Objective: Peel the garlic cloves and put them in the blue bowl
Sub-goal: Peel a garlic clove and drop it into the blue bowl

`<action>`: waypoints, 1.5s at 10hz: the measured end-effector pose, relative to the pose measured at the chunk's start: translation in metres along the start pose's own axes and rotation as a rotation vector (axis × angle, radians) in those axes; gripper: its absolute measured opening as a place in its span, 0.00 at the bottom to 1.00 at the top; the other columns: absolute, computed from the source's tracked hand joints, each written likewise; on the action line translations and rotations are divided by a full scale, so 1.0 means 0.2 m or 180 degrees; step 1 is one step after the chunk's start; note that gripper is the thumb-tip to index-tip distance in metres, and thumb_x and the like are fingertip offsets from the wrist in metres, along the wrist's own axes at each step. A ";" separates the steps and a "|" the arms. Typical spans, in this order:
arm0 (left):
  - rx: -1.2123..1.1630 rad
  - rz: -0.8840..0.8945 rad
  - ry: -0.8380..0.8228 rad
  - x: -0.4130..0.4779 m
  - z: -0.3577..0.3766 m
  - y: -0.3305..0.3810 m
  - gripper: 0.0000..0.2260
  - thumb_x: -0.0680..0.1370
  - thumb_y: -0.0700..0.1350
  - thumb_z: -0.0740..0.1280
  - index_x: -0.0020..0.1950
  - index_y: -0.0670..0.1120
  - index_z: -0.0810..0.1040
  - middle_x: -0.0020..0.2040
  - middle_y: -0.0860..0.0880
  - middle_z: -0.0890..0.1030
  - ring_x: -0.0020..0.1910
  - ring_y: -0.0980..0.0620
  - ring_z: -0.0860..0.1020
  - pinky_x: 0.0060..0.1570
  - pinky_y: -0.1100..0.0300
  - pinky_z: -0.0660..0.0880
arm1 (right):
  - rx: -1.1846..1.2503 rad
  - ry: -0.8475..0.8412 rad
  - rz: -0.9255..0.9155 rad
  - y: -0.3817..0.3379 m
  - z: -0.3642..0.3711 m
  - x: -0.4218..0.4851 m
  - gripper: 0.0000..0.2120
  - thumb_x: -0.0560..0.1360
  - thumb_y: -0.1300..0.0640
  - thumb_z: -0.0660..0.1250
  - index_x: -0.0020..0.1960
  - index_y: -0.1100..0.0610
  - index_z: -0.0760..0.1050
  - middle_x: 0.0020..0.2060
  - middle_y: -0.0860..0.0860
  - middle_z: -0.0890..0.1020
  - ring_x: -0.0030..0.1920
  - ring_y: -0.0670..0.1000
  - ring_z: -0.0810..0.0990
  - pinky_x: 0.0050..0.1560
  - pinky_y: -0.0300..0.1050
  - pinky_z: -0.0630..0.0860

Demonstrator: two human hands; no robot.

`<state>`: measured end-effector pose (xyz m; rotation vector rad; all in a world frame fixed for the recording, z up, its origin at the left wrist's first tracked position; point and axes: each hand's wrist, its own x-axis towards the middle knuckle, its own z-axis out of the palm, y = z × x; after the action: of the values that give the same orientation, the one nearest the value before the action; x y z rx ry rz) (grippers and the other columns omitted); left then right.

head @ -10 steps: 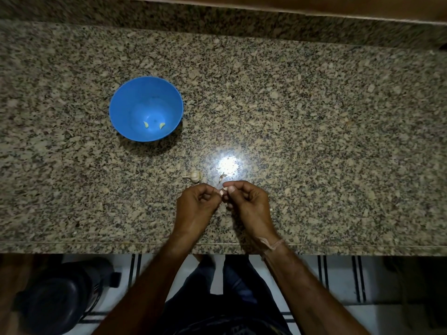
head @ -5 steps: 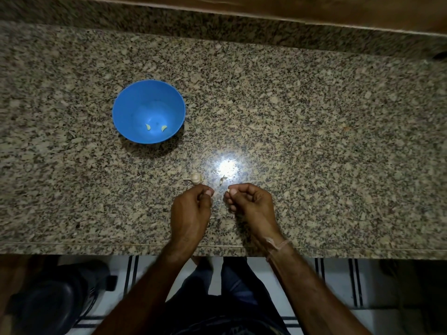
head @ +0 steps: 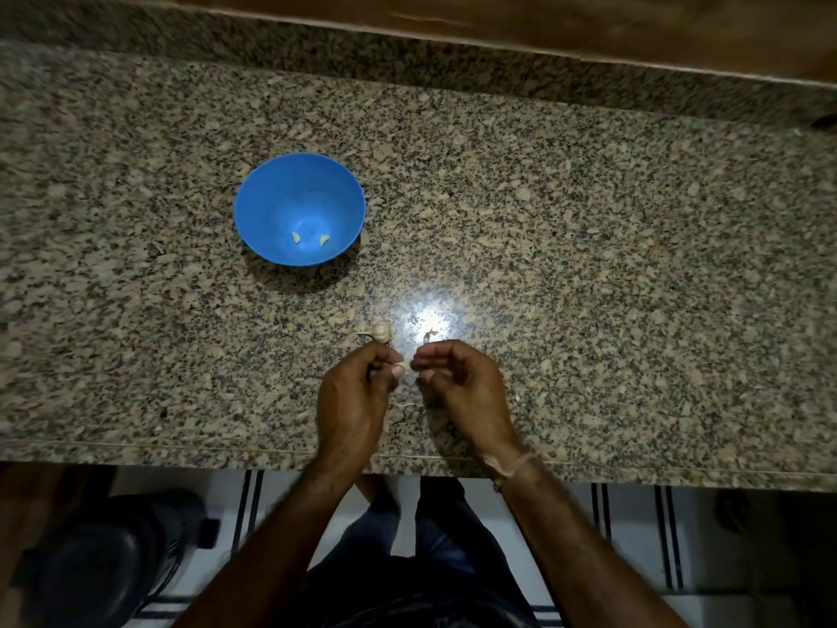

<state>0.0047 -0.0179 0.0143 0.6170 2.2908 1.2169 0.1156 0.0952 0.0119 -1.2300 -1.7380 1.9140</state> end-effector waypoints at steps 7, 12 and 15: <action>0.0600 0.0432 -0.0239 -0.12 0.09 -0.13 0.12 0.76 0.38 0.75 0.55 0.50 0.79 0.45 0.54 0.75 0.42 0.53 0.77 0.41 0.54 0.79 | -0.2306 0.0729 -0.0619 0.18 -0.19 -0.19 0.16 0.76 0.69 0.69 0.64 0.62 0.81 0.57 0.60 0.80 0.55 0.61 0.79 0.57 0.51 0.77; 0.0658 0.0191 0.0282 -0.15 0.33 0.05 0.14 0.77 0.38 0.76 0.60 0.47 0.80 0.55 0.52 0.77 0.49 0.54 0.77 0.46 0.75 0.69 | -0.0492 0.0089 -0.0572 0.12 -0.44 -0.03 0.15 0.80 0.70 0.68 0.61 0.56 0.83 0.57 0.52 0.86 0.59 0.50 0.85 0.63 0.55 0.82; 0.1284 0.0472 0.0444 -0.10 0.37 0.04 0.10 0.75 0.35 0.73 0.43 0.48 0.78 0.40 0.53 0.75 0.42 0.50 0.73 0.39 0.53 0.73 | -0.0963 -0.0422 -0.0711 0.12 -0.44 0.07 0.14 0.80 0.67 0.70 0.63 0.57 0.83 0.56 0.48 0.85 0.57 0.43 0.84 0.60 0.44 0.82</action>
<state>0.0666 0.0209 -0.0125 0.8811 2.6764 0.8844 0.1792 0.1589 -0.0087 -0.9652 -2.1949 1.6825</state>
